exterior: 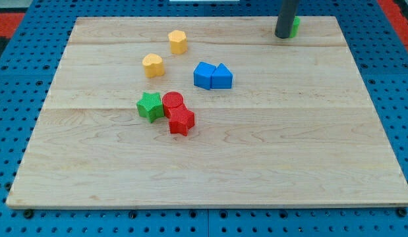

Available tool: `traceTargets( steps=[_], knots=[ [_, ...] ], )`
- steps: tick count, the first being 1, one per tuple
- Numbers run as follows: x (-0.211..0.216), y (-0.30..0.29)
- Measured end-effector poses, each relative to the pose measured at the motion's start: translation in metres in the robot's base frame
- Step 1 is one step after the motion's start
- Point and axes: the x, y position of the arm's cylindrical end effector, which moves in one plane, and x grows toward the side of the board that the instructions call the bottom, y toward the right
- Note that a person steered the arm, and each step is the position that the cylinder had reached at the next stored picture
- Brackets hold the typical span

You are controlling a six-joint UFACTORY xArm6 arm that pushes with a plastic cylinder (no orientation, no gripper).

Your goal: Point your arm at the green star

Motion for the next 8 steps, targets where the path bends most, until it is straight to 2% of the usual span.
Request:
traceTargets(
  steps=[1,2,3,4,5,6,7,8],
  knots=[
    [-0.025,-0.021],
    [0.001,-0.036],
    [0.035,-0.023],
    [0.054,0.027],
    [0.143,0.031],
    [0.235,0.003],
    [0.257,-0.023],
    [0.259,-0.027]
  ],
)
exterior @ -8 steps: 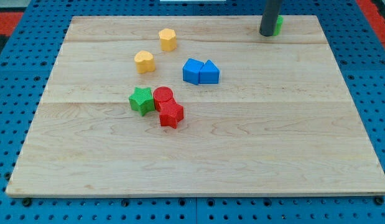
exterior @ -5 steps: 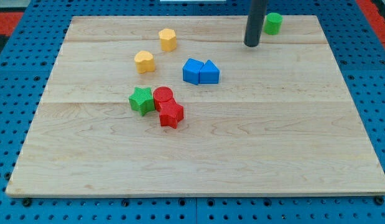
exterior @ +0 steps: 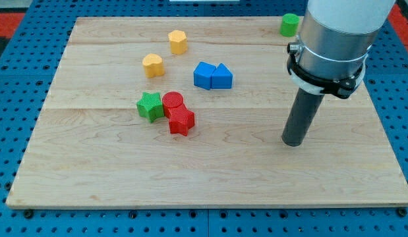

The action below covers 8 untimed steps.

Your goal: Point your arm at the green star

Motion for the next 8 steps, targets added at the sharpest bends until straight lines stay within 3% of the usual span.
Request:
traceTargets(
  steps=[2,3,4,5,6,8],
  knots=[
    [0.015,0.000],
    [0.053,-0.029],
    [0.065,-0.113],
    [0.044,-0.195],
    [-0.022,-0.228],
    [-0.105,-0.263]
  ],
)
